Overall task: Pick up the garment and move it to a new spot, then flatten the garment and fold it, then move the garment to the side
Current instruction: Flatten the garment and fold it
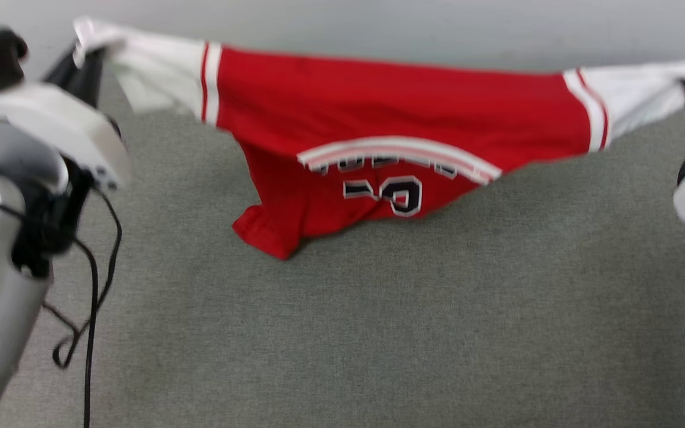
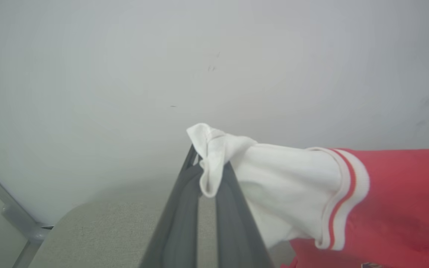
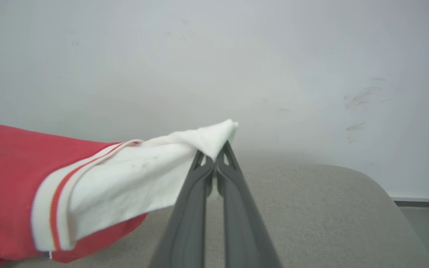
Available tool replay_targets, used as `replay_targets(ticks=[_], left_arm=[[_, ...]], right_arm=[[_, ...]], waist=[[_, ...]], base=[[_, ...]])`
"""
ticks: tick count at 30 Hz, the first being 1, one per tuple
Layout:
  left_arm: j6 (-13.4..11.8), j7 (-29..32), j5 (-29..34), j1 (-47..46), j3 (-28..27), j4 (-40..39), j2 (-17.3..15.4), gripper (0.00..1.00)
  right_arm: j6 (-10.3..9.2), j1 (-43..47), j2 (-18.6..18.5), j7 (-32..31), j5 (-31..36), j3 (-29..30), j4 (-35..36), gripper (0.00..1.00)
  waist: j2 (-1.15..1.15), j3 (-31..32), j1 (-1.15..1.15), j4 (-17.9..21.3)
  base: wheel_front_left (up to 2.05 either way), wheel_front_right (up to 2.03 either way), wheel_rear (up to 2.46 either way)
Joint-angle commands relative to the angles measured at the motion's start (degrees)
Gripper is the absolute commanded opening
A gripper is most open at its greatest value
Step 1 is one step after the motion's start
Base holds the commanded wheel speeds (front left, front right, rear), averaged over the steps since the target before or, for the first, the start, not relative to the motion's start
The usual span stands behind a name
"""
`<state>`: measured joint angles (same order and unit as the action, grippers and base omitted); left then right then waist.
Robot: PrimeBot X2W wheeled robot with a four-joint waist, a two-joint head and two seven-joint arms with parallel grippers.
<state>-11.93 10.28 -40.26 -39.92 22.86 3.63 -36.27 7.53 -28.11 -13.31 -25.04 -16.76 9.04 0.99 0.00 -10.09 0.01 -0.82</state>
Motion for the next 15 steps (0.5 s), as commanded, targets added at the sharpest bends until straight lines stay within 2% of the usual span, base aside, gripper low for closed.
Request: replay_targets(ticks=[1, 5, 10, 11, 15], left_arm=[[0.67, -0.45, 0.95, -4.14, -0.15, 1.84, 0.6, 0.0], [2.34, -1.56, 3.03, -14.61, -0.32, 7.38, 1.6, 0.0], [4.03, -3.74, 6.38, -26.96, 0.15, 14.86, 2.17, 0.0], [5.02, -4.49, 8.22, -33.83, 0.52, 19.12, 2.18, 0.0], [6.28, -5.85, 10.21, -41.88, 0.88, 24.13, 2.32, 0.0]], right_arm=[[-0.08, -4.23, -0.7, 0.63, -0.08, -0.71, -1.1, 0.0], [-0.08, -15.08, -2.74, 1.75, 1.23, -1.85, -4.76, 0.0], [-0.08, -28.59, -3.56, 3.99, 2.95, -2.45, -10.33, 0.0], [-0.08, -36.31, -3.82, 5.3, 4.14, -3.64, -14.09, 0.0], [-0.08, -45.86, -3.67, 7.81, 5.15, -5.14, -19.54, 0.0]], waist=[[0.0, -1.51, -0.01, 0.49], [0.0, -5.01, -0.01, 1.26], [0.0, -9.44, -0.01, 2.11], [0.0, -11.64, -0.01, 2.8], [0.0, -14.54, -0.01, 3.79]], base=[[0.0, 0.0, 0.0], [0.0, 0.0, 0.0], [0.0, 0.0, 0.0], [0.0, 0.0, 0.0], [0.0, 0.0, 0.0]])
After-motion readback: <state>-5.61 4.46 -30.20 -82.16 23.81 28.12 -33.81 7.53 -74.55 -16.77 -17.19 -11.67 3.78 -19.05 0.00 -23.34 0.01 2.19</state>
